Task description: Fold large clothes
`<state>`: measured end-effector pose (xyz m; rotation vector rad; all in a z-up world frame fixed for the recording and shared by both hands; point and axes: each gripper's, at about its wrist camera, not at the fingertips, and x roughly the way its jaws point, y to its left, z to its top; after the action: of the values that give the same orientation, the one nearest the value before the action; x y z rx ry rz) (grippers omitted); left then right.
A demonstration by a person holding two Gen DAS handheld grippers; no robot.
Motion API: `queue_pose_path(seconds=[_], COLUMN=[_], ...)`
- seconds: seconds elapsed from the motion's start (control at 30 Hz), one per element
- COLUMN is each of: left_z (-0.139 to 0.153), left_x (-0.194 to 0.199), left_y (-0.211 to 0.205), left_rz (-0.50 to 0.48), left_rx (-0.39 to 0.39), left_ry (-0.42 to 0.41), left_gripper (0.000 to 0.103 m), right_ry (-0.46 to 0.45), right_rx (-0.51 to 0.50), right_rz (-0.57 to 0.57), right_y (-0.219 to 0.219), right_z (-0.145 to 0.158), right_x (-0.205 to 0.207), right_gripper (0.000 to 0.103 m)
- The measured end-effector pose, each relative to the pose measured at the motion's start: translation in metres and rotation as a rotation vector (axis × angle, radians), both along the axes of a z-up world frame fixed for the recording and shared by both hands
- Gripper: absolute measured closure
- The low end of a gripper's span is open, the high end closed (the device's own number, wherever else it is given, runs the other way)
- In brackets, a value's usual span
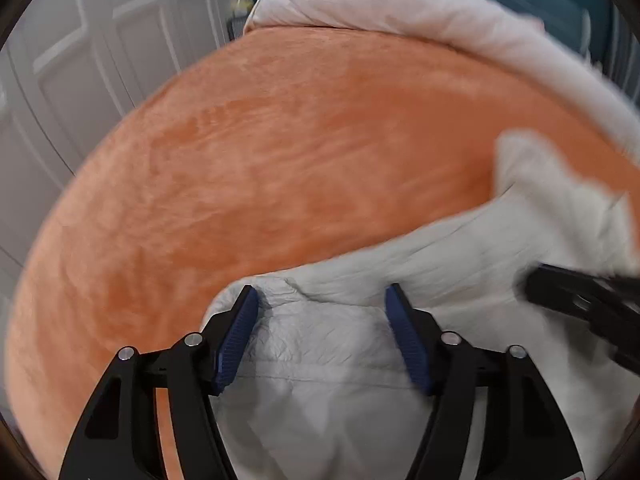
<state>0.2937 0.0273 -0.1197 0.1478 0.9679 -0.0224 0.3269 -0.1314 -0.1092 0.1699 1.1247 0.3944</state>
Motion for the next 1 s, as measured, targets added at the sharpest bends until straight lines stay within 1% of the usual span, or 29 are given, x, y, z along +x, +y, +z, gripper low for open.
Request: queue_pose_path(seconds=[0.03, 0.07, 0.1, 0.13, 0.17, 0.2, 0.23, 0.27, 0.3, 0.33, 0.37, 0.43, 0.47, 0.5, 0.53, 0.57, 0.6, 0.63, 0.67, 0.7, 0.73, 0.77, 0.8, 0.83, 0.87, 0.9, 0.93, 0.97, 1.0], left_z=[-0.007, -0.010, -0.010, -0.010, -0.012, -0.011, -0.010, -0.003, 0.001, 0.013, 0.036, 0.070, 0.080, 0.090, 0.094, 0.093, 0.084, 0.073, 0.058, 0.035, 0.018, -0.001, -0.005, -0.004, -0.001, 0.004, 0.008, 0.020, 0.028], left_x=[-0.002, -0.002, -0.002, -0.002, 0.000, 0.001, 0.002, 0.001, -0.001, -0.007, -0.016, -0.030, -0.034, -0.035, -0.036, -0.035, -0.033, -0.032, -0.030, -0.027, -0.024, -0.021, -0.021, -0.022, -0.023, -0.027, -0.032, -0.042, -0.052], left_y=[0.000, 0.002, 0.005, 0.007, 0.006, 0.007, 0.006, 0.004, 0.007, 0.003, -0.005, -0.036, -0.052, -0.080, -0.109, -0.129, -0.162, -0.185, -0.206, -0.225, -0.232, -0.232, -0.228, -0.224, -0.224, -0.224, -0.224, -0.219, -0.215], left_rz=[-0.004, 0.004, 0.011, 0.015, 0.017, 0.017, 0.016, 0.018, 0.024, 0.025, 0.001, -0.065, -0.107, -0.175, -0.229, -0.262, -0.313, -0.337, -0.358, -0.363, -0.353, -0.338, -0.330, -0.320, -0.317, -0.316, -0.316, -0.315, -0.317], left_rx=[0.026, 0.011, -0.001, -0.007, -0.010, -0.010, -0.007, 0.004, 0.002, -0.023, -0.095, -0.169, -0.197, -0.244, -0.286, -0.304, -0.298, -0.263, -0.209, -0.122, -0.061, -0.031, -0.053, -0.065, -0.057, -0.031, -0.022, -0.026, -0.042], left_ry=[-0.019, -0.034, -0.038, -0.038, -0.042, -0.044, -0.044, -0.047, -0.048, -0.060, -0.108, -0.167, -0.169, -0.155, -0.131, -0.108, -0.069, -0.044, -0.017, 0.017, 0.040, 0.061, 0.054, 0.049, 0.046, 0.028, 0.013, -0.012, -0.023], left_gripper=[0.035, 0.035, 0.034, 0.034, 0.034, 0.033, 0.034, 0.034, 0.038, 0.041, 0.040, 0.038, 0.038, 0.036, 0.035, 0.035, 0.035, 0.035, 0.035, 0.037, 0.035, 0.032, 0.030, 0.030, 0.030, 0.030, 0.030, 0.030, 0.031], right_ry=[-0.011, -0.019, -0.031, -0.052, -0.068, -0.085, -0.117, -0.170, -0.202, -0.224, -0.232, -0.209, -0.191, -0.155, -0.121, -0.093, -0.049, -0.024, -0.009, -0.007, -0.006, -0.004, 0.001, 0.002, -0.003, -0.015, -0.027, -0.062, -0.091], right_rx=[-0.068, -0.062, -0.039, -0.063, -0.053, -0.005, 0.007, -0.037, -0.051, -0.045, -0.029, -0.004, -0.003, -0.014, -0.024, -0.028, -0.042, -0.078, -0.173, -0.231, -0.254, -0.204, -0.131, -0.113, -0.128, -0.188, -0.214, -0.247, -0.245], right_rz=[0.008, -0.006, -0.094, -0.212, -0.280, -0.365, -0.426, -0.506, -0.535, -0.555, -0.587, -0.594, -0.590, -0.575, -0.562, -0.554, -0.551, -0.556, -0.576, -0.598, -0.623, -0.635, -0.654, -0.665, -0.669, -0.691, -0.702, -0.713, -0.705], right_y=[0.004, -0.006, -0.033, -0.063, -0.087, -0.120, -0.142, -0.166, -0.180, -0.192, -0.207, -0.218, -0.221, -0.221, -0.224, -0.226, -0.229, -0.232, -0.241, -0.250, -0.263, -0.278, -0.293, -0.300, -0.302, -0.299, -0.295, -0.289, -0.282], right_z=[-0.008, -0.010, -0.007, -0.001, 0.005, 0.016, 0.027, 0.046, 0.054, 0.063, 0.069, 0.066, 0.061, 0.049, 0.043, 0.036, 0.022, 0.011, 0.002, -0.001, -0.006, -0.008, -0.009, -0.006, -0.002, 0.008, 0.016, 0.032, 0.043], right_x=[0.010, 0.018, 0.021, 0.018, 0.014, 0.003, -0.010, -0.035, -0.047, -0.063, -0.086, -0.102, -0.102, -0.106, -0.099, -0.097, -0.091, -0.089, -0.093, -0.103, -0.111, -0.121, -0.134, -0.141, -0.146, -0.154, -0.159, -0.170, -0.176], right_gripper=[0.103, 0.103, 0.103, 0.103, 0.103, 0.103, 0.103, 0.098, 0.098, 0.098, 0.098, 0.098, 0.098, 0.098, 0.098, 0.098, 0.099, 0.100, 0.100, 0.102, 0.103, 0.103, 0.103, 0.103, 0.103, 0.103, 0.103, 0.100, 0.097])
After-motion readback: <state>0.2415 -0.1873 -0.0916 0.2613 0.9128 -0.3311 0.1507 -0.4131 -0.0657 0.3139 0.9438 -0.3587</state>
